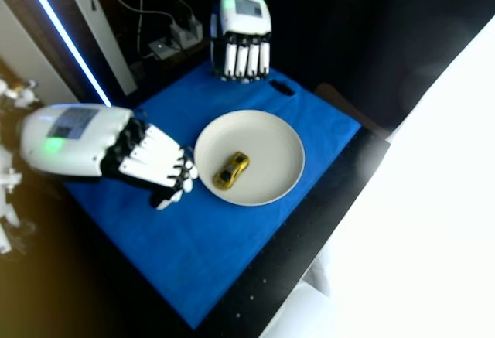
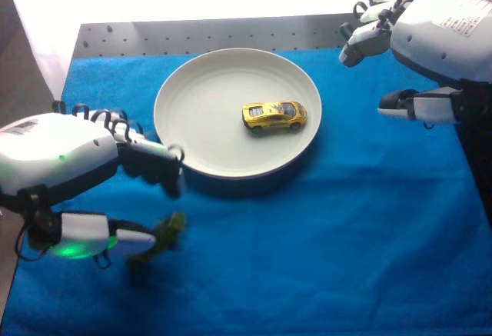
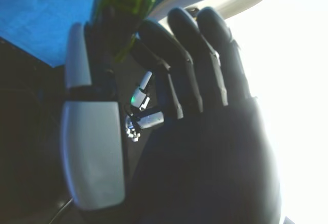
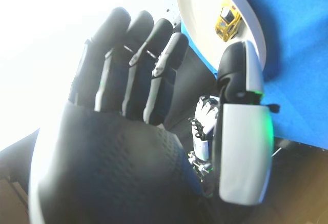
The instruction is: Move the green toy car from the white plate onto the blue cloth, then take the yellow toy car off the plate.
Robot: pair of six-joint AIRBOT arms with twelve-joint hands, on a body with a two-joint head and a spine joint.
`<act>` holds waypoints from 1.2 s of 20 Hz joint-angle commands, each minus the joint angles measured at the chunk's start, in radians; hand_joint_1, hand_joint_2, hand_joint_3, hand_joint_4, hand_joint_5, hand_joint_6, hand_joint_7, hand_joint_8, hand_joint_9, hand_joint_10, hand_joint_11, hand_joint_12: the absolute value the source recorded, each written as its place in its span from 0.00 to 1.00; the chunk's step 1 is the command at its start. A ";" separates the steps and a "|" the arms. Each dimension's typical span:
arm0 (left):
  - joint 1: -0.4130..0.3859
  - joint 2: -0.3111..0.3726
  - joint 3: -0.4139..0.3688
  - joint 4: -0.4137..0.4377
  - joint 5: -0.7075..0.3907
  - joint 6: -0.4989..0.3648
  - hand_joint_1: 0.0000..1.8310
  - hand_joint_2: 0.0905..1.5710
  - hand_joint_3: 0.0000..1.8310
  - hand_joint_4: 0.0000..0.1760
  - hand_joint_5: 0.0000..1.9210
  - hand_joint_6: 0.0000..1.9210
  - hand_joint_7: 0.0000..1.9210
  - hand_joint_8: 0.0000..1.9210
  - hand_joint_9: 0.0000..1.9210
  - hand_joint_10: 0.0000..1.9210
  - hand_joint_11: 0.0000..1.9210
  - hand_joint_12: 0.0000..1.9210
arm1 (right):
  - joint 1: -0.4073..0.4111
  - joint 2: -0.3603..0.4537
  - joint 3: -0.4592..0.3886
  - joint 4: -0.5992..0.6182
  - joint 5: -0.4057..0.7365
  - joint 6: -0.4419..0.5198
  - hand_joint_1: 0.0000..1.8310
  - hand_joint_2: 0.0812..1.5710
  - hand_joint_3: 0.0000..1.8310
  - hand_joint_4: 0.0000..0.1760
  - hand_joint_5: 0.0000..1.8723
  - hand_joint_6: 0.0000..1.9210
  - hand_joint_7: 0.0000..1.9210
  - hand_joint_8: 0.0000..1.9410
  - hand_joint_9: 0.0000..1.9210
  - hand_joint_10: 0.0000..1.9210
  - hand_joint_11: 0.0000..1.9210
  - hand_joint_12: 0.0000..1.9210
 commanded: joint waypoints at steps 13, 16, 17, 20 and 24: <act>0.061 -0.012 0.010 -0.197 -0.340 0.085 0.15 0.71 0.00 0.49 0.32 0.01 0.26 0.01 0.28 0.03 0.07 0.68 | 0.008 -0.037 0.026 0.020 0.122 -0.005 0.57 0.65 0.00 0.00 0.37 0.15 0.32 0.26 0.24 0.57 0.17 0.90; 0.067 -0.048 0.007 -0.280 -0.416 0.177 0.15 0.73 0.00 0.51 0.35 0.01 0.28 0.00 0.29 0.02 0.07 0.70 | 0.015 -0.091 0.059 0.040 0.122 -0.005 0.56 0.66 0.00 0.00 0.35 0.11 0.33 0.18 0.23 0.49 0.11 0.86; 0.074 -0.057 0.007 -0.299 -0.436 0.186 0.15 0.74 0.00 0.44 0.36 0.01 0.30 0.01 0.29 0.02 0.07 0.71 | 0.026 -0.106 0.069 0.040 0.122 -0.005 0.54 0.66 0.00 0.00 0.33 0.07 0.32 0.13 0.23 0.40 0.09 0.81; 0.094 -0.065 0.008 -0.326 -0.462 0.186 0.20 0.75 0.00 0.42 0.38 0.01 0.32 0.01 0.32 0.03 0.07 0.79 | 0.044 -0.123 0.099 0.041 0.115 -0.004 0.55 0.64 0.00 0.00 0.34 0.02 0.33 0.03 0.25 0.25 0.05 0.81; 0.104 -0.066 0.006 -0.340 -0.478 0.186 0.22 0.75 0.00 0.47 0.40 0.01 0.33 0.01 0.33 0.04 0.08 0.81 | 0.095 -0.185 0.157 0.050 0.061 -0.003 0.49 0.60 0.00 0.00 0.39 0.01 0.40 0.04 0.26 0.47 0.15 0.86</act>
